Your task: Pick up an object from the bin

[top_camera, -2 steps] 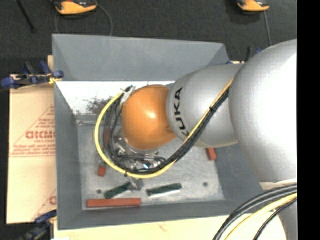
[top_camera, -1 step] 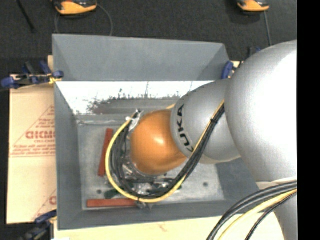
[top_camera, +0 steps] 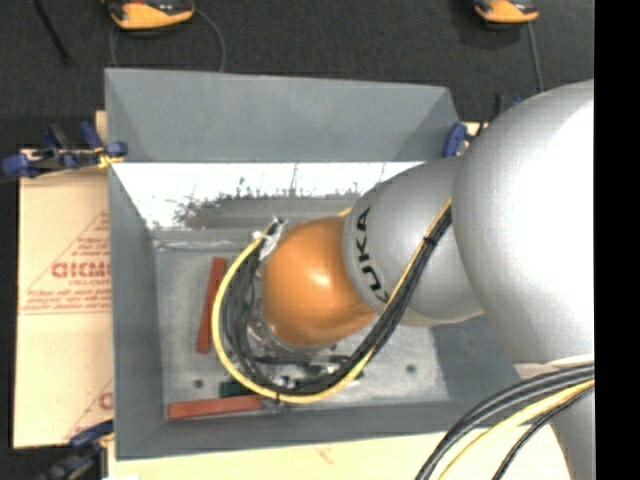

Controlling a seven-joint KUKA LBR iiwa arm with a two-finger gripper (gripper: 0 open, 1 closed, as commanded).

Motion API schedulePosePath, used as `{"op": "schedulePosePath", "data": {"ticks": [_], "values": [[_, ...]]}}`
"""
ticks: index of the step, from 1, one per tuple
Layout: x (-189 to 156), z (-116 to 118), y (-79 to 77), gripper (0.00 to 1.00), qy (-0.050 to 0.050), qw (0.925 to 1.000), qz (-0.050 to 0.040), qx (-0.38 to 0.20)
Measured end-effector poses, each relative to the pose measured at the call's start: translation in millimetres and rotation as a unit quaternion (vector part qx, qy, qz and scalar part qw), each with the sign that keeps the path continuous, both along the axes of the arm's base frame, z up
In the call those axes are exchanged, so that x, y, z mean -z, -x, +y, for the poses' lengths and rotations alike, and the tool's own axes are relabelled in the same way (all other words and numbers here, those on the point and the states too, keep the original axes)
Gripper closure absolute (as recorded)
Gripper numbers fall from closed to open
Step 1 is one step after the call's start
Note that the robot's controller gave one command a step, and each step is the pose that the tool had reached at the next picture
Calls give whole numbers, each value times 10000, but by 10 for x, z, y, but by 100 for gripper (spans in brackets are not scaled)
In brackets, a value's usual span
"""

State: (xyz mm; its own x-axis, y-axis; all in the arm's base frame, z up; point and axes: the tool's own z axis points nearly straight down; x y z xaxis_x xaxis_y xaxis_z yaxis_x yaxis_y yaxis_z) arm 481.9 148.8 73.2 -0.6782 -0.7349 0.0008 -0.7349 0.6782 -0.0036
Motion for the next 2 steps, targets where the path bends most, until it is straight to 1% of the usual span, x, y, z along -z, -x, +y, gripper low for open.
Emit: {"op": "schedulePosePath", "data": {"ticks": [1, 2], "values": [[0, 97, -58, 100, 22, 10000, 12, -45], [7, 88, -95, 100, 39, 10000, 66, -26]]}}
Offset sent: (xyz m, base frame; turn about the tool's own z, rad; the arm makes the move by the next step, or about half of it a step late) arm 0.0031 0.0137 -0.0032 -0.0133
